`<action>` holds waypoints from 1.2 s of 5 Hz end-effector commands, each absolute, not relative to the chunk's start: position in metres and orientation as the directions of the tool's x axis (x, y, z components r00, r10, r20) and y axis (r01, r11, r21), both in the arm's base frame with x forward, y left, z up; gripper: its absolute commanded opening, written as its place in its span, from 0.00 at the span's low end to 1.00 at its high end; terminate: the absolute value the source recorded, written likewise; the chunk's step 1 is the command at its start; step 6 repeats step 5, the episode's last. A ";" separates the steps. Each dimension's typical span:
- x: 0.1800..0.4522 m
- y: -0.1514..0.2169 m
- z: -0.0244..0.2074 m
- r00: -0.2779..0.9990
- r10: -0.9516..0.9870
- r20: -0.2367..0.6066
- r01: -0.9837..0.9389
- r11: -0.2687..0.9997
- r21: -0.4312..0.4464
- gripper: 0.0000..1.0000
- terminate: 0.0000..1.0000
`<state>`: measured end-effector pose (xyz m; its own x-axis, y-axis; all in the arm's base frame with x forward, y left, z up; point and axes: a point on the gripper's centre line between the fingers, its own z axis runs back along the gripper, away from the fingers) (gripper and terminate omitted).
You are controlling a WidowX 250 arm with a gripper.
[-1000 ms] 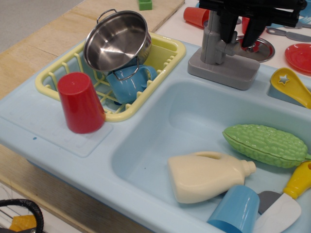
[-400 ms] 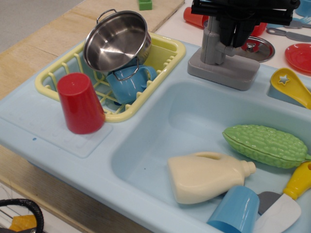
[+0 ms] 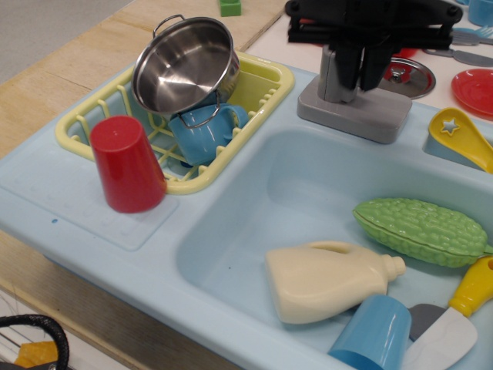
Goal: Turn lever vertical to front
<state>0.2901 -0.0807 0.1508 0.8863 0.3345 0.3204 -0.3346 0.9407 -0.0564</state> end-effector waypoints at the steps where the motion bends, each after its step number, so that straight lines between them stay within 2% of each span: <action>1: 0.283 -0.075 0.148 0.867 0.402 0.295 -0.388 0.915 -0.108 0.00 0.00; 2: 0.280 -0.075 0.143 0.860 0.426 0.280 -0.408 0.905 -0.122 0.00 0.00; 3: 0.278 -0.078 0.143 0.863 0.428 0.267 -0.414 0.904 -0.112 1.00 0.00; 4: 0.278 -0.078 0.143 0.863 0.428 0.267 -0.414 0.904 -0.112 1.00 0.00; 5: 0.278 -0.078 0.143 0.863 0.428 0.267 -0.414 0.904 -0.112 1.00 1.00; 6: 0.278 -0.078 0.143 0.863 0.428 0.267 -0.414 0.904 -0.112 1.00 1.00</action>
